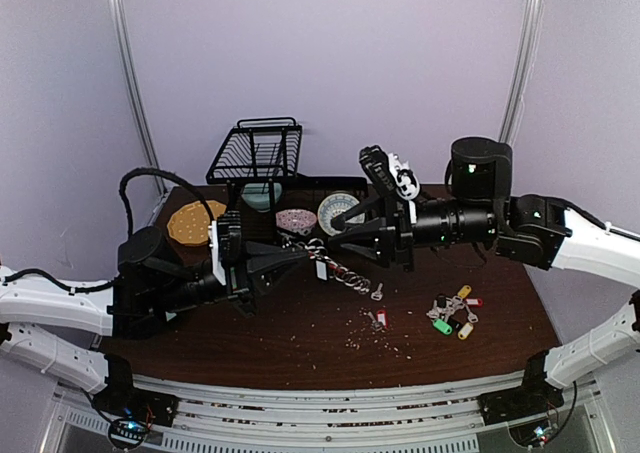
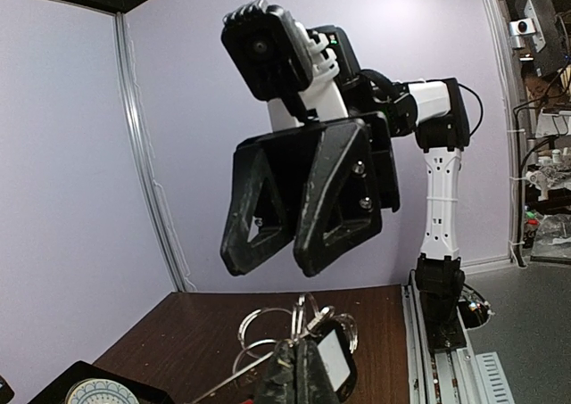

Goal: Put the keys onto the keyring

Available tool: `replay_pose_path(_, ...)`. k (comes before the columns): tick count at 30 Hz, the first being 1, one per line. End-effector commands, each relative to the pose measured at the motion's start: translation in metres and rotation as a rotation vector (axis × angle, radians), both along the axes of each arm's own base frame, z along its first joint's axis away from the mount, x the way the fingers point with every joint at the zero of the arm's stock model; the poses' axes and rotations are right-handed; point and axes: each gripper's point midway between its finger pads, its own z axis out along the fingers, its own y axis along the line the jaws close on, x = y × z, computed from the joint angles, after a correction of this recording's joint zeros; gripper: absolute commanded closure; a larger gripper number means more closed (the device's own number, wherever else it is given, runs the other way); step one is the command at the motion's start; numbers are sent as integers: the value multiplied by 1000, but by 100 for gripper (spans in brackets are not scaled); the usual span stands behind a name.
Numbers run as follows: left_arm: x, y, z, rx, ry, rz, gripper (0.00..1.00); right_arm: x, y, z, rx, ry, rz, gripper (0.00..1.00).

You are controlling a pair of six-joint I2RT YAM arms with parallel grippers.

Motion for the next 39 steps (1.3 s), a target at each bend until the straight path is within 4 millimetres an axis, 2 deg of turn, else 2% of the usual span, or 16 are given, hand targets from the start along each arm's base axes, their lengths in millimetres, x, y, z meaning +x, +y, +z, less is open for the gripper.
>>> replay_pose_path(1,-1,6,31,-89,-34,2,100,-9,8,23,50,-58,85,70)
replay_pose_path(7,-1,6,31,-93,-37,-1,100,-13,11,9,-4,-44,119,74)
replay_pose_path(14,1,5,31,-97,-41,12,100,-19,15,-2,-26,-9,174,71)
replay_pose_path(23,1,8,33,-109,-37,18,100,-9,22,-8,-42,-4,131,79)
replay_pose_path(26,2,8,31,-99,-37,23,100,-8,23,-12,-50,-2,127,76)
replay_pose_path(28,4,7,29,-87,-36,36,100,-7,24,-13,-54,-2,122,74)
replay_pose_path(34,18,7,21,-34,-54,125,100,1,23,-11,-81,-31,77,75)
replay_pose_path(39,19,15,26,-70,-55,147,100,3,12,-5,-91,-51,39,71)
